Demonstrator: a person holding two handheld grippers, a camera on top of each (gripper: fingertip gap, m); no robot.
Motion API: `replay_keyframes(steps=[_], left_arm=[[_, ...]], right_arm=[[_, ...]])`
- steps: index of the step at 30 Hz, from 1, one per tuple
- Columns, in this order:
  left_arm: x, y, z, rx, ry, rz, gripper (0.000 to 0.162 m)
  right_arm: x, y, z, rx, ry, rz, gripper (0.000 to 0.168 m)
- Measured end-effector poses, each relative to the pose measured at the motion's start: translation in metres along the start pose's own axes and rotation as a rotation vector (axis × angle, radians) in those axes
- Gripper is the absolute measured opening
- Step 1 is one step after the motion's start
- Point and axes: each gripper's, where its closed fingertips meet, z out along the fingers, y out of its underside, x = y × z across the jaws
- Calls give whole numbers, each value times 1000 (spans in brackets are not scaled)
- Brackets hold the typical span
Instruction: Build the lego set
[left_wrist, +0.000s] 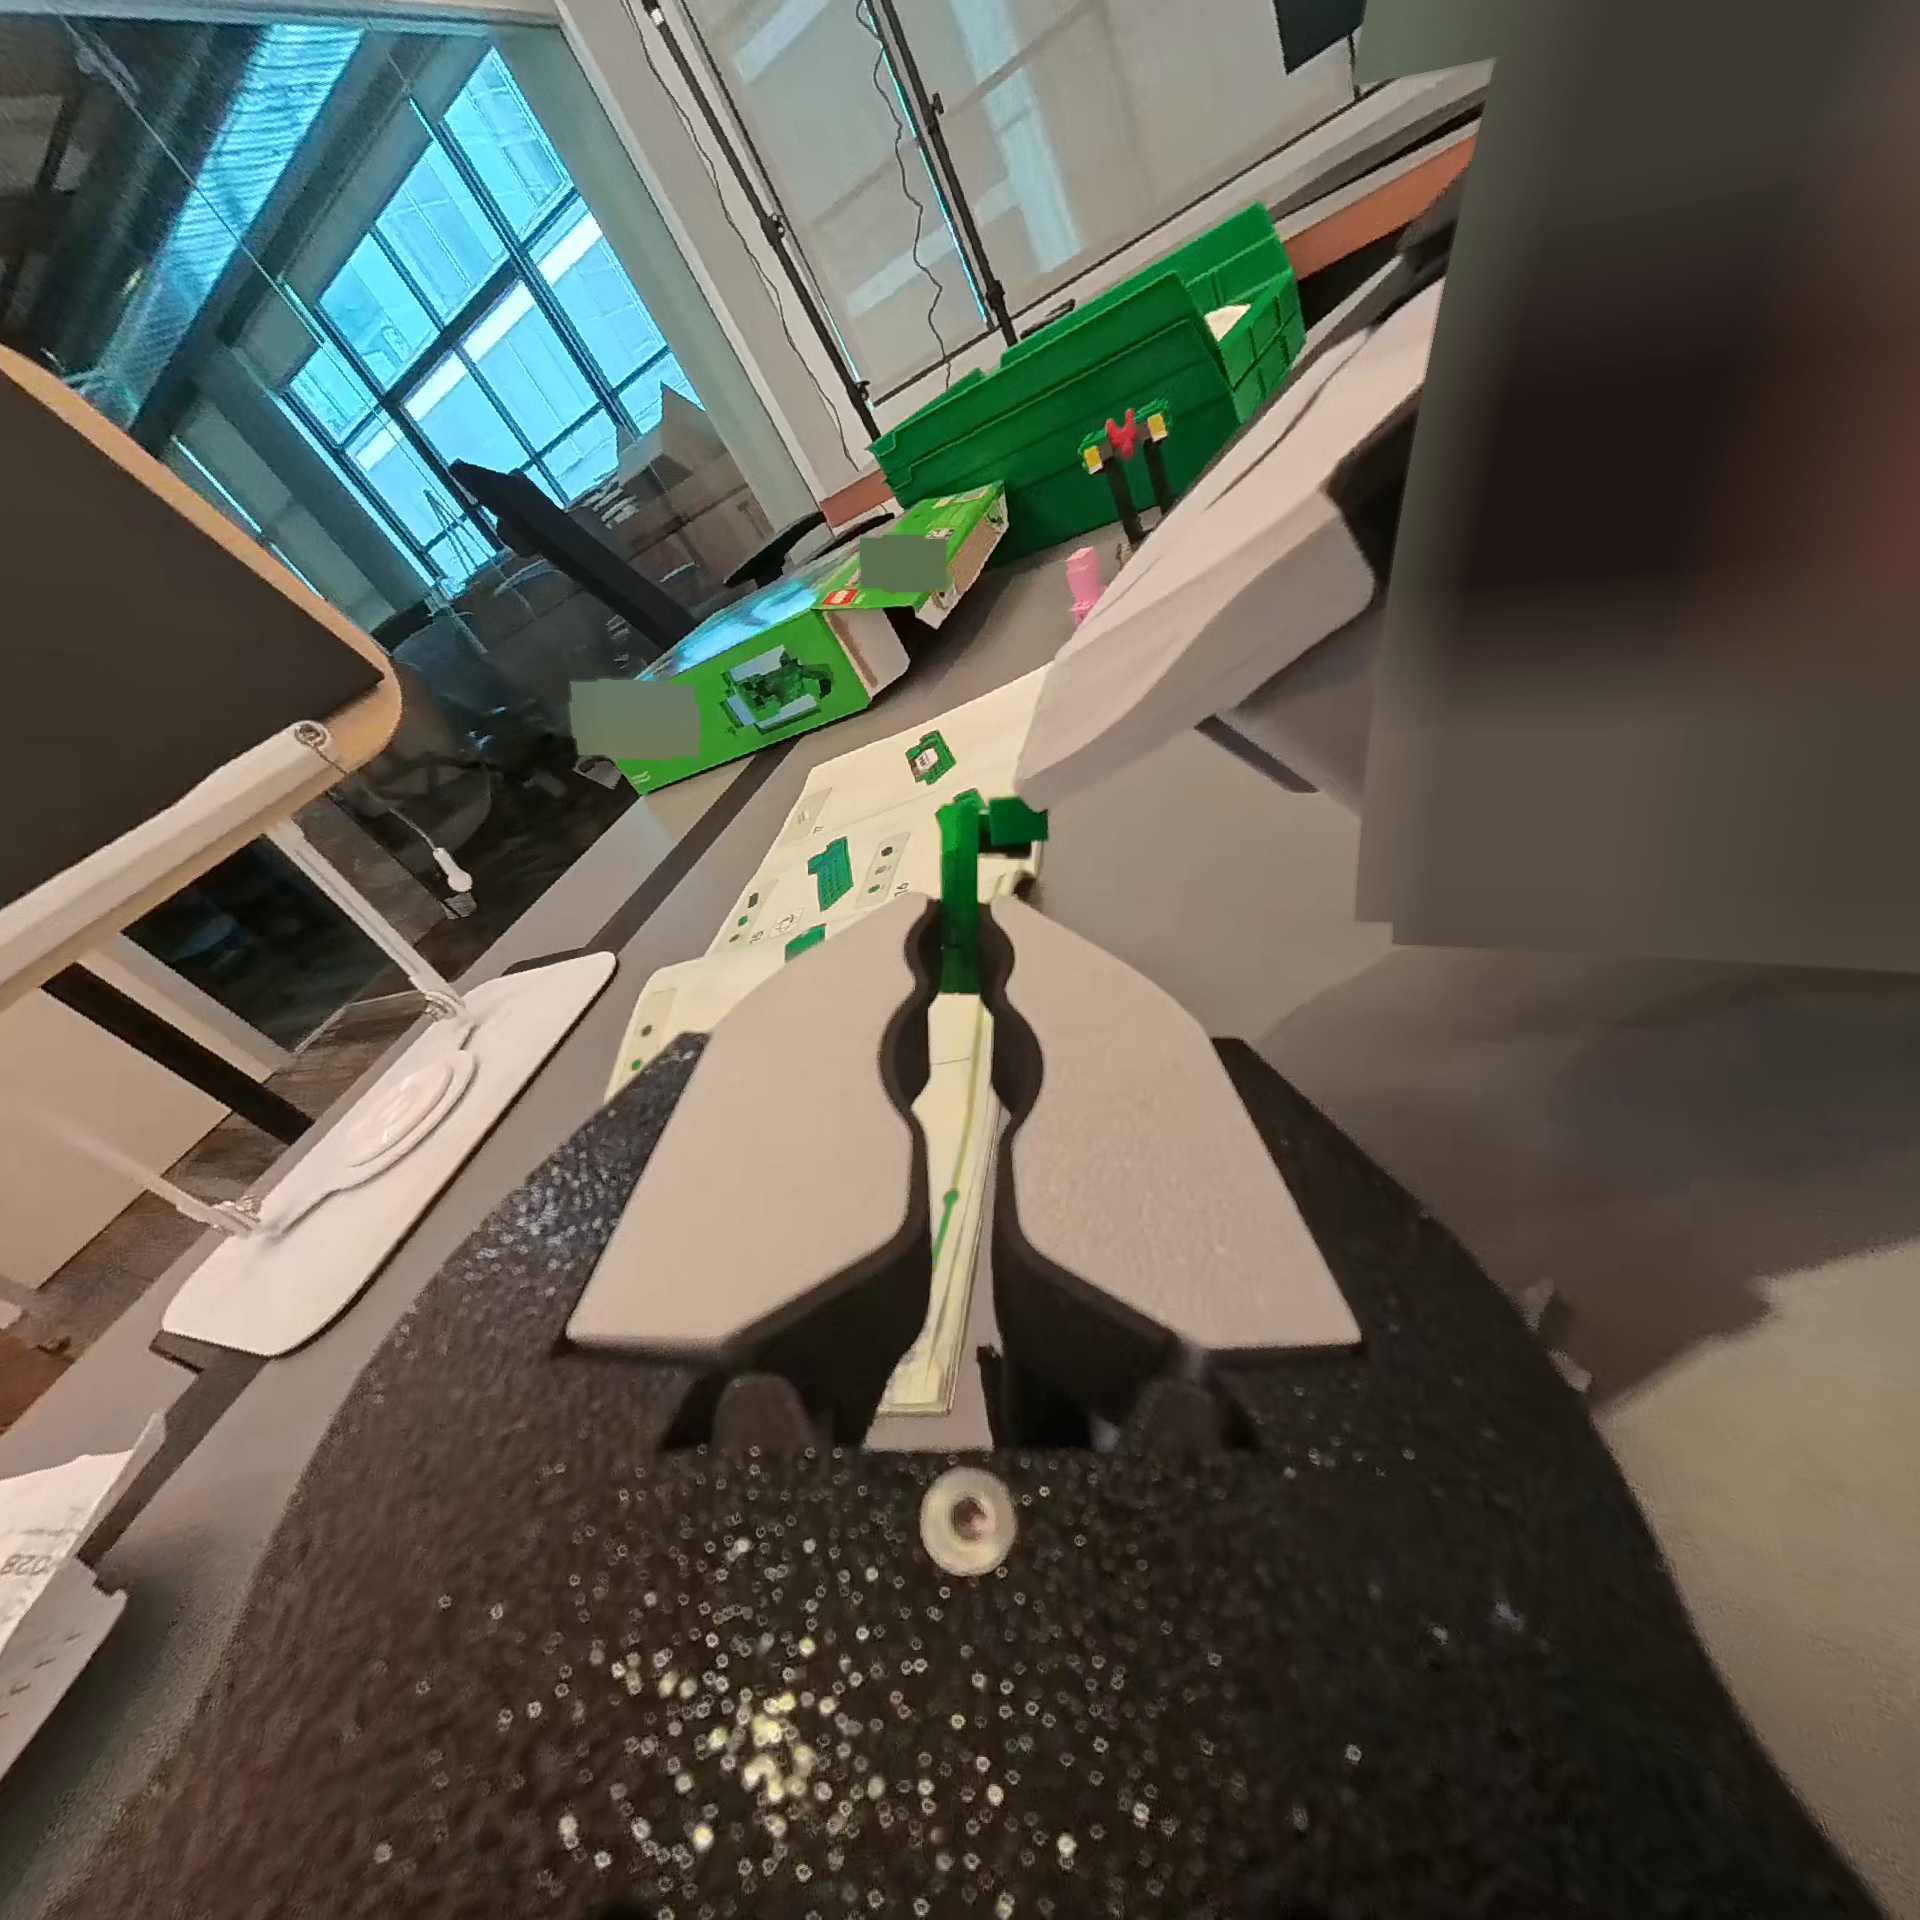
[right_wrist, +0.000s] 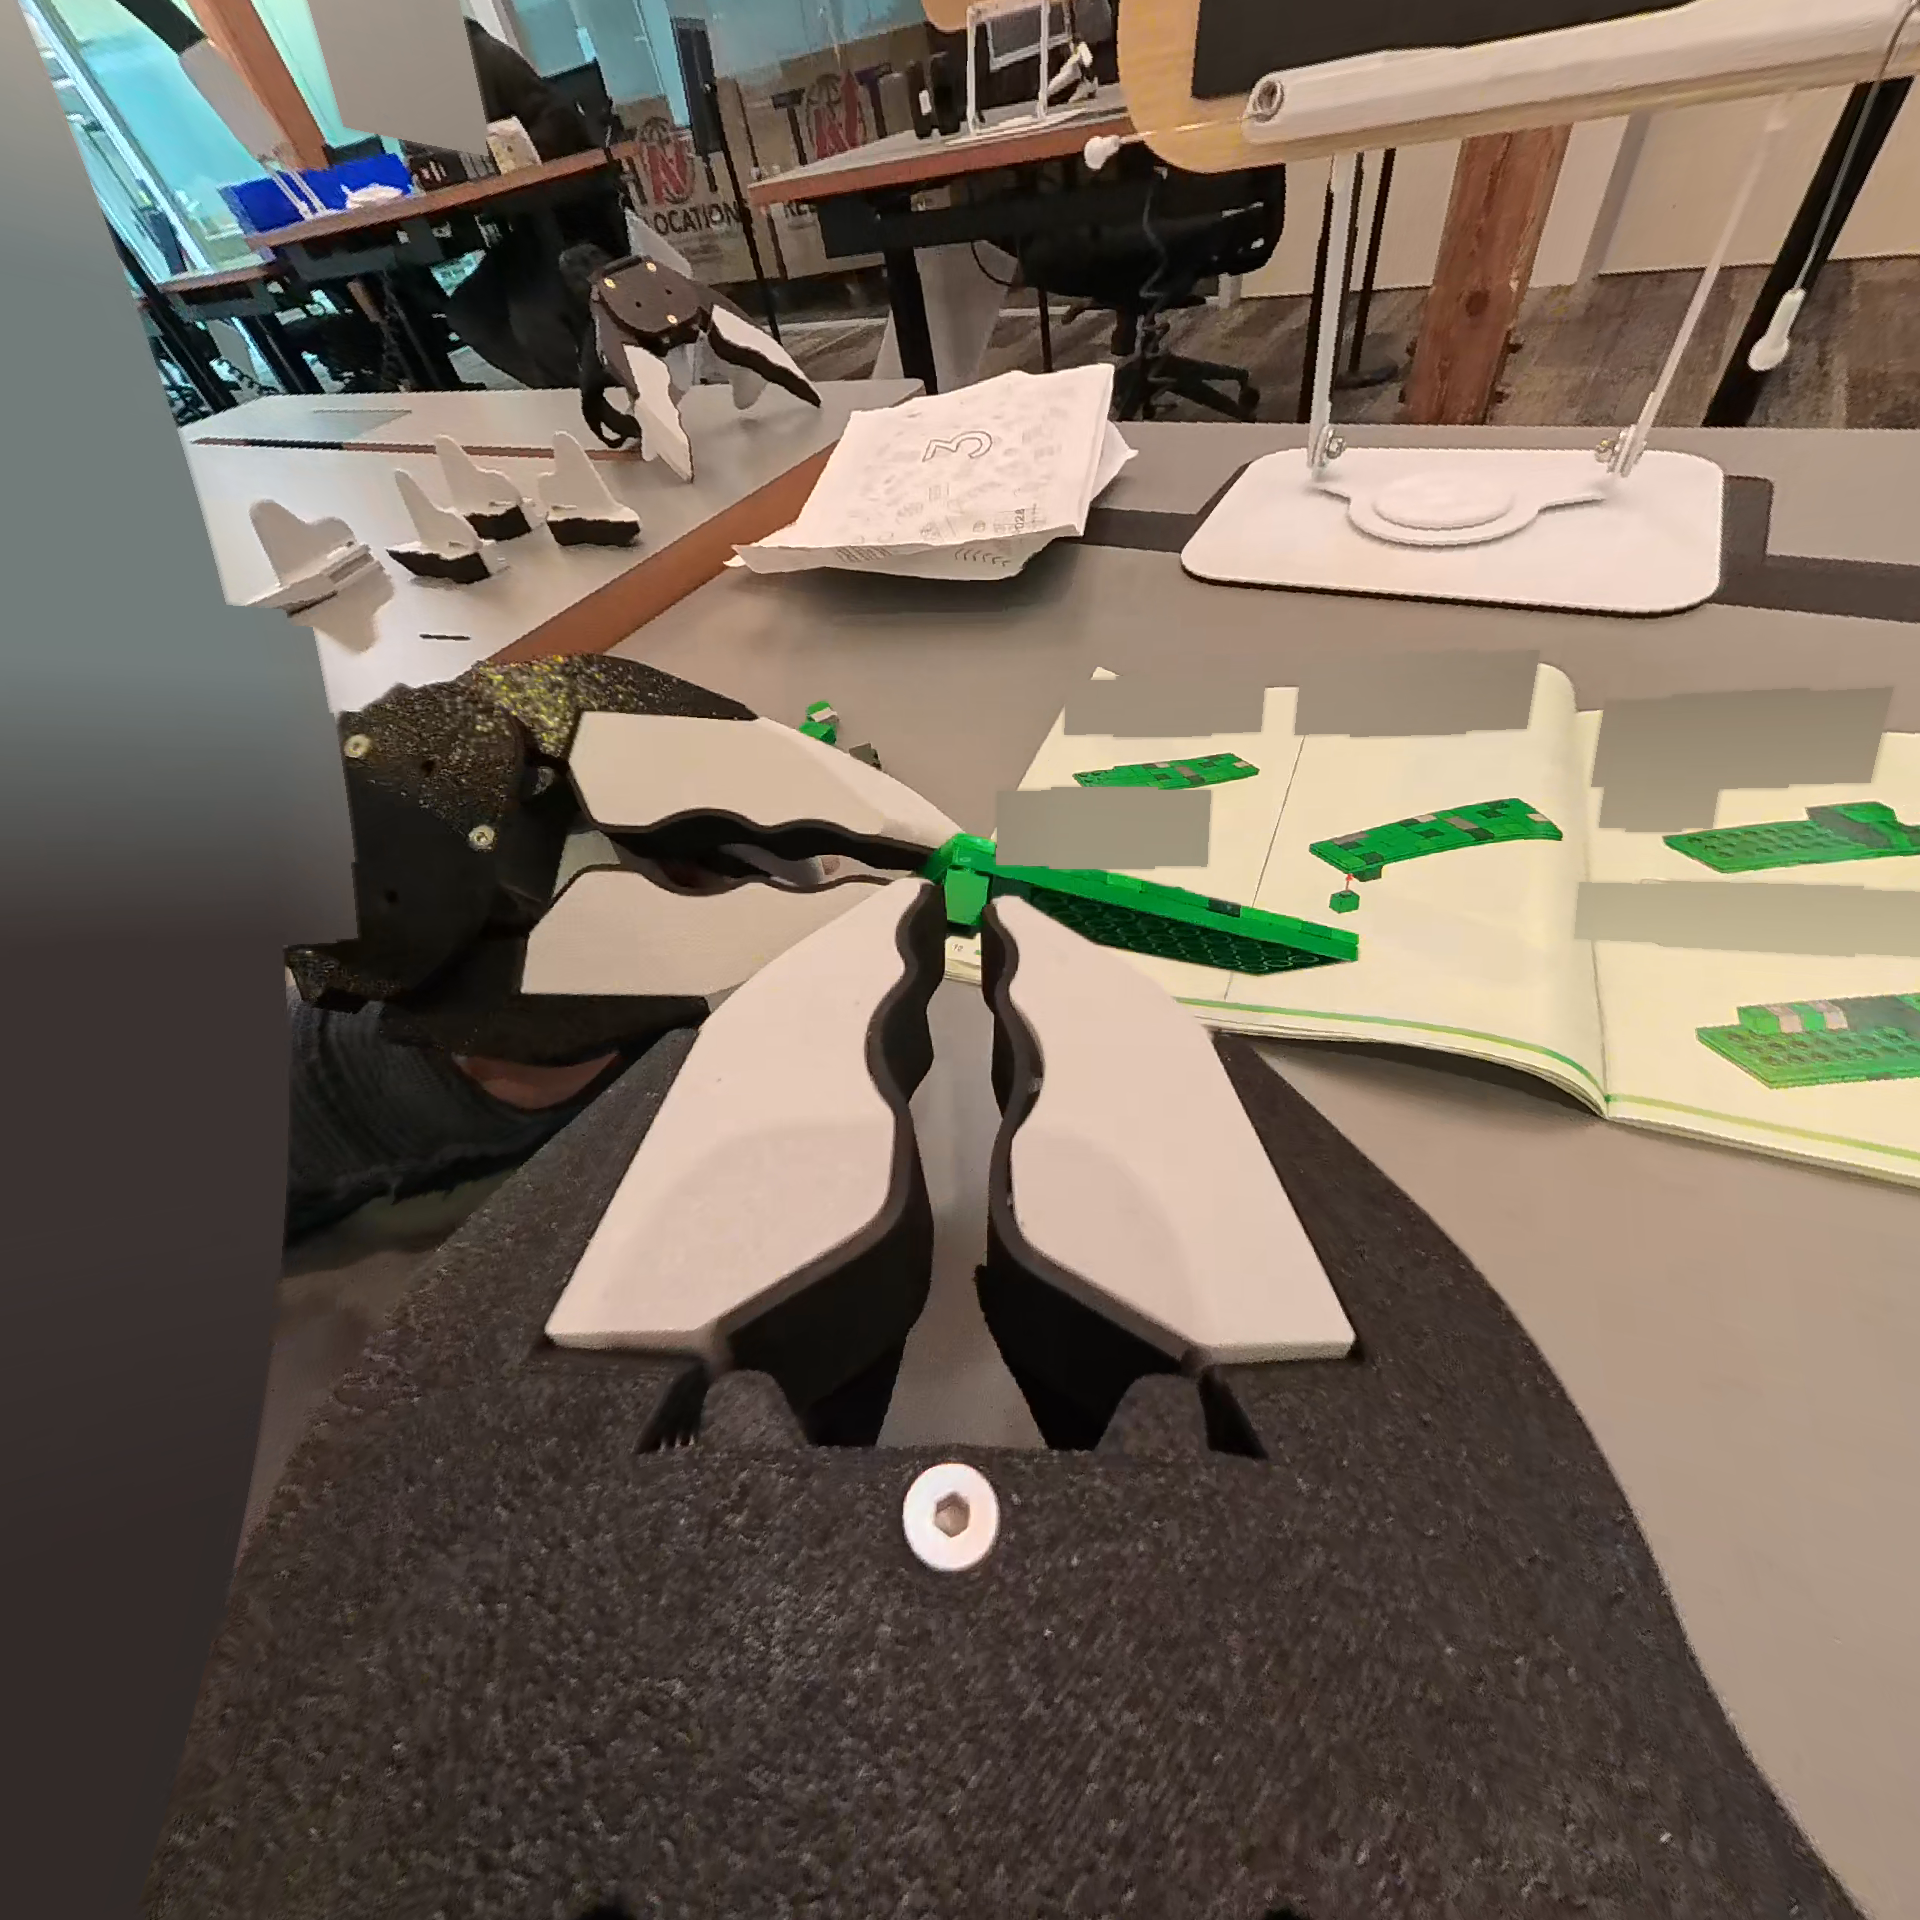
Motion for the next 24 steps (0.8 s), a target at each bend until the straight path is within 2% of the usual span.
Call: replay_keyframes(steps=[9,19,24], left_arm=[[2,-1,-1,-9,-4,81,6],[7,-1,4,-35,7,-135,6],[11,-3,6,-17,28,-307,6]], right_arm=[[0,0,0,7,-5,24,6],[6,-2,-3,147,138,-69,6],[8,-6,-5,218,231,-183,5]])
